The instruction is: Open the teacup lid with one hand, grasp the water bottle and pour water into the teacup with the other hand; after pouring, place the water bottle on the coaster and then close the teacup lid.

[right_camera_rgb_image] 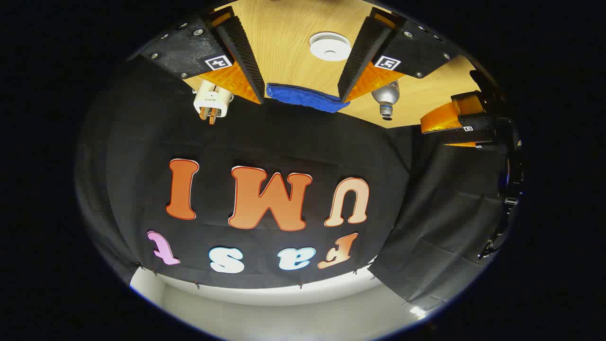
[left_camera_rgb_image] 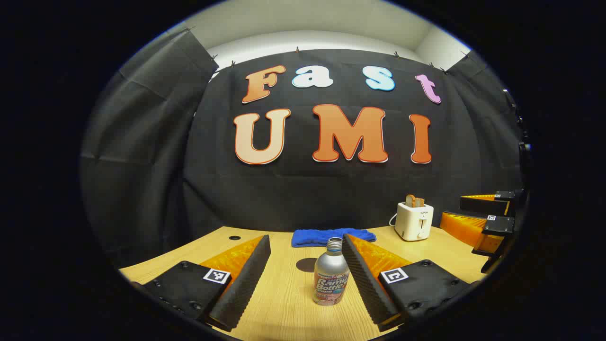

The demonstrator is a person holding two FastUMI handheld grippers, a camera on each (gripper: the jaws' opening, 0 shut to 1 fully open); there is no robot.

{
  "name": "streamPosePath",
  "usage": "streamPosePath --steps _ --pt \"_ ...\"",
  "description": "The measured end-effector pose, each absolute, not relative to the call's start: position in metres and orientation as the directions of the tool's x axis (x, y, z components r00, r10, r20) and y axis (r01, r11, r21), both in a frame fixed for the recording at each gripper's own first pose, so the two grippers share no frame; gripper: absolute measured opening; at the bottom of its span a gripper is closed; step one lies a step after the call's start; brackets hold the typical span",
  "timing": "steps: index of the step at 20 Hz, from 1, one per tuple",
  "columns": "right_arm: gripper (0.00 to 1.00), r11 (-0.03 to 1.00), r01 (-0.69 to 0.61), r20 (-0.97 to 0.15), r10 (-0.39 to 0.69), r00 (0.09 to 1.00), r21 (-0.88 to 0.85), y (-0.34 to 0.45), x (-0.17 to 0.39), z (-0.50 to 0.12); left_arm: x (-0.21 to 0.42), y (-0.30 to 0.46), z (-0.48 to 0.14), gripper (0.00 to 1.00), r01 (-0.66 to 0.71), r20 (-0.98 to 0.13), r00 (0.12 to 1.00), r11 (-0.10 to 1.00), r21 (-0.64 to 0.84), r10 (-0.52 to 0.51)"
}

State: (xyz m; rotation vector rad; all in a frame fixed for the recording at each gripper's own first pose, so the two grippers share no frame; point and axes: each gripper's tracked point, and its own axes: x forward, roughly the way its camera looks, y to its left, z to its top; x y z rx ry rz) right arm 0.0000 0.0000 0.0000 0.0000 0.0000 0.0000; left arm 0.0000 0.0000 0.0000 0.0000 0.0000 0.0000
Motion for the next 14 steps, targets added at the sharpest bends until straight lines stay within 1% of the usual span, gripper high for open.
streamPosePath --steps 4,7,8,9,14 --pt "0.93 1.0 0.008 0.015 -0.008 1.0 -0.006 0.0 -0.001 0.004 0.001 0.001 0.004 1.0 -0.007 0.013 1.0 1.0 0.004 0.007" --pt "0.93 1.0 0.004 0.0 -0.004 1.0 -0.013 0.002 0.001 -0.004 0.001 0.002 0.006 1.0 -0.013 0.024 1.0 1.0 -0.009 0.014" --pt "0.93 1.0 0.006 -0.014 -0.007 1.0 -0.017 0.001 0.003 -0.01 0.001 0.002 0.007 0.96 -0.012 0.027 1.0 1.0 -0.015 0.013" --pt "0.93 1.0 0.004 -0.026 -0.005 1.0 -0.017 0.001 0.003 -0.015 0.0 0.003 0.007 0.99 -0.014 0.027 1.0 1.0 -0.015 0.015" --pt "0.94 1.0 -0.011 -0.036 0.011 0.999 -0.006 0.006 0.009 -0.018 -0.001 0.007 0.005 1.0 -0.023 0.028 0.999 1.0 -0.013 0.023"
